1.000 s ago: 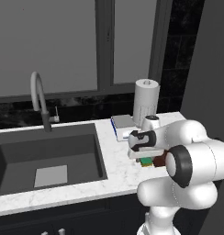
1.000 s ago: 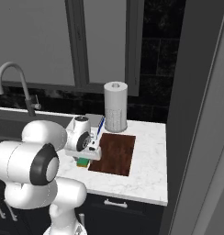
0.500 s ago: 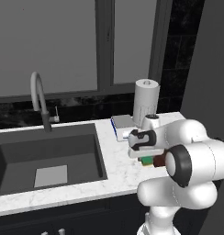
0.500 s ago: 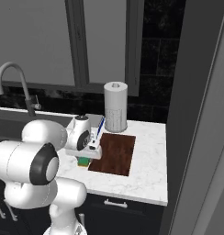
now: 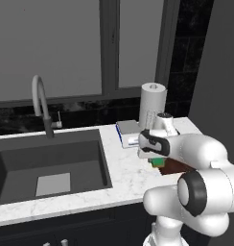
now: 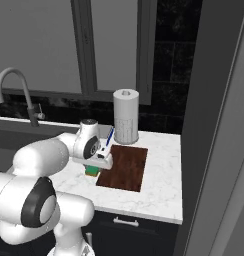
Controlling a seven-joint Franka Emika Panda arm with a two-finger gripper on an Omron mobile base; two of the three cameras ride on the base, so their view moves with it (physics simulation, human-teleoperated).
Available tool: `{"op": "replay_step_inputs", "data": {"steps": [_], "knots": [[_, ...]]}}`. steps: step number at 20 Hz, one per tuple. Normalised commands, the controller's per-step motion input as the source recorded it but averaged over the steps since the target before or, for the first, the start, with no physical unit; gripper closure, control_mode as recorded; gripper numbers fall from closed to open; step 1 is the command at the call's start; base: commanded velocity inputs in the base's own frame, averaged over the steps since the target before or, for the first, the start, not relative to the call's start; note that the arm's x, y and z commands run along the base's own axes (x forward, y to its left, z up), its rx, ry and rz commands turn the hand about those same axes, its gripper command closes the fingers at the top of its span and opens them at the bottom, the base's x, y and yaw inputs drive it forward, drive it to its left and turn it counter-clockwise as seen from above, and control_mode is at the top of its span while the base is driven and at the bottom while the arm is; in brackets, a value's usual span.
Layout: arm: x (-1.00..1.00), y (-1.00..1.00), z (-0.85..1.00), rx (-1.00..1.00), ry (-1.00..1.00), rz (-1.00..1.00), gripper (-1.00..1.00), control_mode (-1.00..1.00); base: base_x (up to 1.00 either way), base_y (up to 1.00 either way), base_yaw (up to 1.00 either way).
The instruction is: Pick up the sponge from the counter and clean the cutting board by briefly scrubbing or pressing down on the cutting board. Once finished, release the sponge.
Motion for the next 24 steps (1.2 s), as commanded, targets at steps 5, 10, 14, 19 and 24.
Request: {"op": "replay_step_inputs", "data": {"steps": [5, 10, 14, 19, 24], "knots": [[0.0, -0.58, 0.0, 0.0, 0.0, -0.06, 1.0, -1.0, 0.0, 0.0, 0.0], [0.0, -0.35, -0.15, 0.0, 0.0, -0.01, 1.0, -1.0, 0.0, 0.0, 0.0], [0.0, -0.07, -0.41, 0.0, -0.01, 0.0, 1.0, -1.0, 0.0, 0.0, 0.0], [0.08, -0.03, -0.38, 0.0, -0.05, 0.0, 1.0, -1.0, 0.0, 0.0, 0.0], [0.21, -0.04, -0.23, 0.0, -0.08, 0.0, 1.0, -1.0, 0.0, 0.0, 0.0]]}}
